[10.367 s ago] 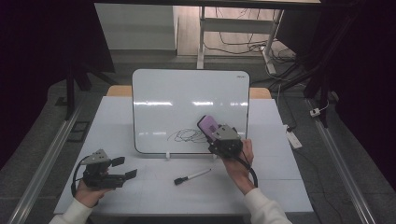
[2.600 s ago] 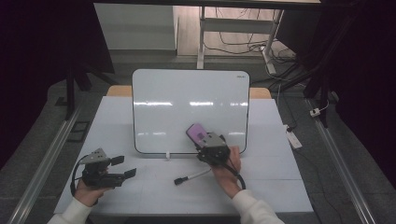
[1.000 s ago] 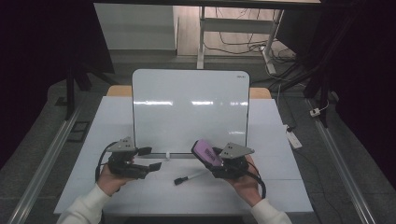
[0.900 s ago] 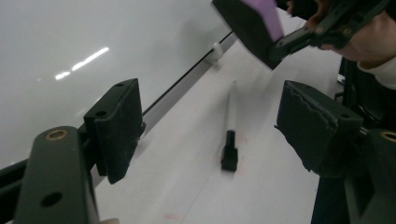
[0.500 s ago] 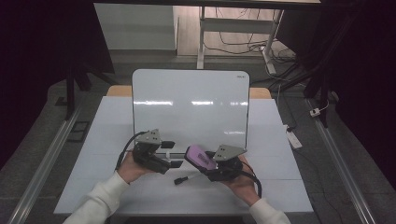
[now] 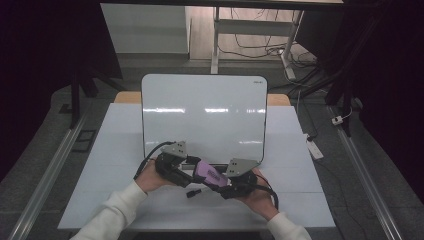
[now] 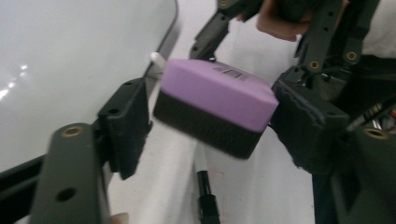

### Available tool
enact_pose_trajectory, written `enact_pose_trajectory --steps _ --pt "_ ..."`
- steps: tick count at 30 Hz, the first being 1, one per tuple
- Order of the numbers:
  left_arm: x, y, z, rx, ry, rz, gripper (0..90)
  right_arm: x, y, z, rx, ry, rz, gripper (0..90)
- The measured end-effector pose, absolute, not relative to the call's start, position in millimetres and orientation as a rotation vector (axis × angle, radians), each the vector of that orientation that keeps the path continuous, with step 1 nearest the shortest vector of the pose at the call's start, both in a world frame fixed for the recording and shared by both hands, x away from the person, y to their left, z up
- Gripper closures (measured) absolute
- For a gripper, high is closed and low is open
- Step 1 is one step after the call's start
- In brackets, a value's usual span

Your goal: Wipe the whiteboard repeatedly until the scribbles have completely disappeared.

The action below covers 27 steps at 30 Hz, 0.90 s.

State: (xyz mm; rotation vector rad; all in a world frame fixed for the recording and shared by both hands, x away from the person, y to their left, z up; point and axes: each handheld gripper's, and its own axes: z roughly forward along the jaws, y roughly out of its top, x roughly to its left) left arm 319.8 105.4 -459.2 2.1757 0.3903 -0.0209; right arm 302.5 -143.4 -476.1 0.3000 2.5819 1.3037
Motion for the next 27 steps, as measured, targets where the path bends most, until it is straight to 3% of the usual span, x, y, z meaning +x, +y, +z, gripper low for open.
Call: enact_pose_trajectory --steps 7,13,19,27 --pt "317.1 106.7 -457.4 2.159 0.404 -0.010 37.7 304.2 -141.9 -476.2 0.308 2.598 1.317 38.2" --pt "318.8 115.4 -452.7 2.092 0.485 -0.021 38.1 294.3 -141.0 -472.4 0.373 2.476 1.247 21.1" --pt "325.5 121.2 -455.0 2.030 0.638 -0.086 38.2 284.4 -146.0 -464.2 0.458 2.304 1.196 23.7" --pt "324.5 120.4 -454.0 1.999 0.700 -0.074 38.1 268.1 -135.7 -464.7 0.374 2.179 1.046 36.2"
